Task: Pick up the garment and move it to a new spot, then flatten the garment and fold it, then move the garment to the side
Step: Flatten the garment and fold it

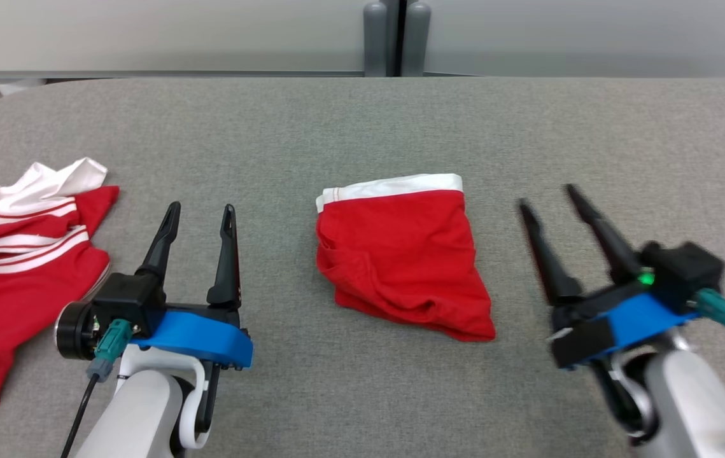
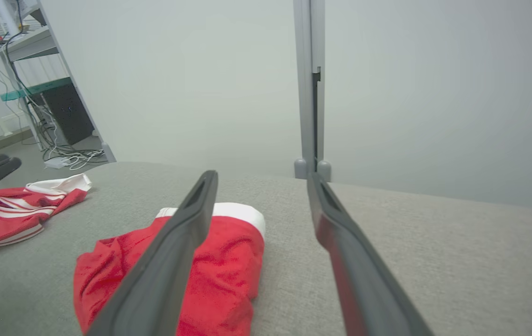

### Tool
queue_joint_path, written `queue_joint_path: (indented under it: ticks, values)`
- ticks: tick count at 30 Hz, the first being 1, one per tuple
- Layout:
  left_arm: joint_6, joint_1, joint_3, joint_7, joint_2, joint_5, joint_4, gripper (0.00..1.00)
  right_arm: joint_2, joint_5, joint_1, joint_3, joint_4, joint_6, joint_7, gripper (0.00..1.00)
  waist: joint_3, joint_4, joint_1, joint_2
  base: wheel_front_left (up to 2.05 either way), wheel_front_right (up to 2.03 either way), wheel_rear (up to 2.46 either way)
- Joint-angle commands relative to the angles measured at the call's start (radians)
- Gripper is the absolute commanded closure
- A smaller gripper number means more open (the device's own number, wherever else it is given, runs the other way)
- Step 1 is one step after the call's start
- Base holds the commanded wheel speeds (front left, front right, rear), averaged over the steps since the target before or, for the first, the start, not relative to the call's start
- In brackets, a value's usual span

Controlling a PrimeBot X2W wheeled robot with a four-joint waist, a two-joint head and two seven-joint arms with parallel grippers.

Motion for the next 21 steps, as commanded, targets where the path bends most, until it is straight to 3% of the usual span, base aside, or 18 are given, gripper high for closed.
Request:
queue_joint_path:
  ticks: [1, 9, 21]
  values:
    - [0.009, 0.017, 0.005, 0.003, 0.011, 0.007, -0.006, 0.00, -0.008, -0.013, 0.042, -0.062, -0.017, 0.000, -0.003, 0.00, -0.010, -0.015, 0.0000, 0.0000, 0.00, 0.00, 0.00]
    - [0.028, 0.045, 0.004, 0.025, 0.045, 0.016, -0.022, 0.00, -0.006, -0.053, 0.188, -0.303, -0.080, 0.000, 0.041, 0.00, -0.031, -0.049, 0.0000, 0.0000, 0.00, 0.00, 0.00]
    - [0.048, 0.082, -0.003, 0.046, 0.060, 0.008, -0.049, 0.00, 0.043, -0.088, 0.257, -0.342, -0.160, 0.000, 0.081, 0.00, -0.050, -0.063, 0.0000, 0.0000, 0.00, 0.00, 0.00]
